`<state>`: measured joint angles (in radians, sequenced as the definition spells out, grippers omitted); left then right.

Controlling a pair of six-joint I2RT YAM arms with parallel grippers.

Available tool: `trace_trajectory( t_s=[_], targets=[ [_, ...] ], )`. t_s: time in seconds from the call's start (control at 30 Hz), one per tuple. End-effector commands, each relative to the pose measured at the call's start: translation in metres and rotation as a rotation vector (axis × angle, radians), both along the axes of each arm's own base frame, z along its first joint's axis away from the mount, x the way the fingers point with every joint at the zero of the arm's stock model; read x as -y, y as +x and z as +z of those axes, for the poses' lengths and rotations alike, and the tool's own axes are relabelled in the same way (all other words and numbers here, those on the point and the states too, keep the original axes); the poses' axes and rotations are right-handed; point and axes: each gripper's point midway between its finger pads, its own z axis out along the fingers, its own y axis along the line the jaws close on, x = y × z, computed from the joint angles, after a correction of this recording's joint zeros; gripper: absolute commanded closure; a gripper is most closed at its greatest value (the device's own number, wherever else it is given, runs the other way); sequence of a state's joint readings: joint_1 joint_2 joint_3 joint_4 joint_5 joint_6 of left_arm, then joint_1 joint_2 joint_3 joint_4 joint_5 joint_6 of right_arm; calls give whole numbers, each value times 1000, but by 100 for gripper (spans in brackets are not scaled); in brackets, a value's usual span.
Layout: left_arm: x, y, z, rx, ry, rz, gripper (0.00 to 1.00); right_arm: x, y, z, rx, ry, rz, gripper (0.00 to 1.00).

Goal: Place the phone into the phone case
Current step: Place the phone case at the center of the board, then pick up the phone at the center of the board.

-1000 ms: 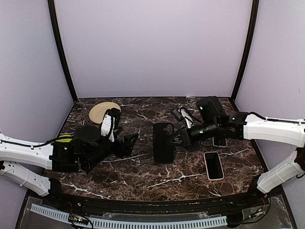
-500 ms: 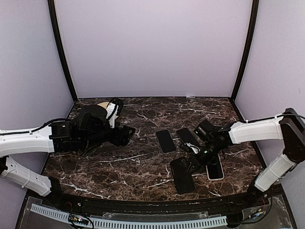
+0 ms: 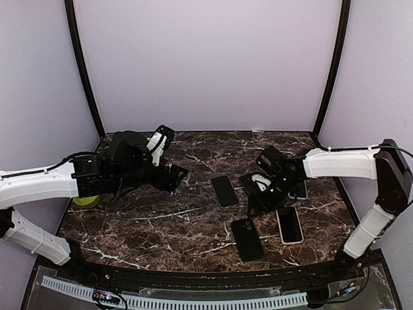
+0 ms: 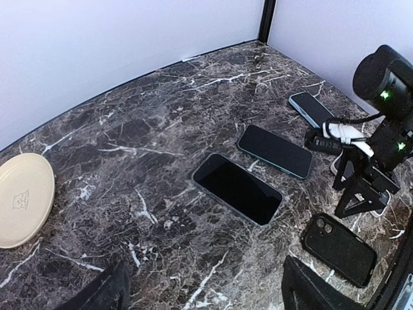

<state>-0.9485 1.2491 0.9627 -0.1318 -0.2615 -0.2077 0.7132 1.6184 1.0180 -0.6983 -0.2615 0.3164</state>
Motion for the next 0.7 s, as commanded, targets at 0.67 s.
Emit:
trace_trajectory(
  t_s=[0.67],
  targets=[
    [-46, 52, -16, -13, 33, 122, 1, 13, 158, -21, 263, -274, -108, 3]
  ],
)
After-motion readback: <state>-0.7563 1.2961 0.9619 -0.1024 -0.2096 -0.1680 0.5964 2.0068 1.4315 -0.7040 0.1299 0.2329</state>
